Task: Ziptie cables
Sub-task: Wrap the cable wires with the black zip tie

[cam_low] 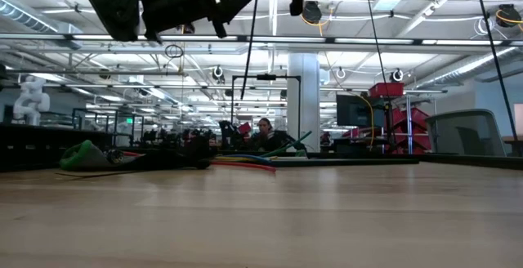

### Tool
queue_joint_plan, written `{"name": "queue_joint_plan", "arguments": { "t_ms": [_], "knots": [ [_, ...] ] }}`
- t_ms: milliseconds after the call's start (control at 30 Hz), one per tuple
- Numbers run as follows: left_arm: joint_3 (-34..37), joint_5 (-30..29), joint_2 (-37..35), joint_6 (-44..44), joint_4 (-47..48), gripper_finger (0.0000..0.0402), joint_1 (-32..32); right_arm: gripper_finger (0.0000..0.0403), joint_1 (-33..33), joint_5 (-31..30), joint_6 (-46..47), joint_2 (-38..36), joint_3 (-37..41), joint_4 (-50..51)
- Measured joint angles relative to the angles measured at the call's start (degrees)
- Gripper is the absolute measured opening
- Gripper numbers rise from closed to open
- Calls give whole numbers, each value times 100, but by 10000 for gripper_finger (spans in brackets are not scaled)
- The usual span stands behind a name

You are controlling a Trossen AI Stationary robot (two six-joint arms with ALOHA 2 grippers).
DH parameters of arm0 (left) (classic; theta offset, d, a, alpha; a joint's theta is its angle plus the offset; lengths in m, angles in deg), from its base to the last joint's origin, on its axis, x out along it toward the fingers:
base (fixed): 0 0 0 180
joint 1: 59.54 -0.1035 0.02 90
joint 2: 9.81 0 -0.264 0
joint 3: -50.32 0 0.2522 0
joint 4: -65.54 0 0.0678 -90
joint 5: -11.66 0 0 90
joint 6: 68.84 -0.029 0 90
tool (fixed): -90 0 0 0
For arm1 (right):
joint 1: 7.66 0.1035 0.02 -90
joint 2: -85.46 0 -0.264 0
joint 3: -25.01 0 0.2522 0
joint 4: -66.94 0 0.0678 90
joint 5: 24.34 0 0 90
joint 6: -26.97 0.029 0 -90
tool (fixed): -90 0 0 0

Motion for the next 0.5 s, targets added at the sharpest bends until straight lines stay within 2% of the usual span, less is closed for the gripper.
{"name": "queue_joint_plan", "arguments": {
  "t_ms": [133,267,333,400,500],
  "knots": [
    [7,453,-346,70,255,202,-213,0,-114,3,-23,0,0,38],
    [9,982,-950,-282,1366,203,-602,0,-251,397,185,0,2,182],
    [9,1068,-1331,-879,2313,203,-785,0,-310,812,471,0,2,176],
    [9,1028,-1729,-1903,3247,203,-855,0,-361,1087,701,0,2,173],
    [9,575,-2230,-3595,4550,203,-670,0,-406,1138,1146,0,2,104]
  ]
}}
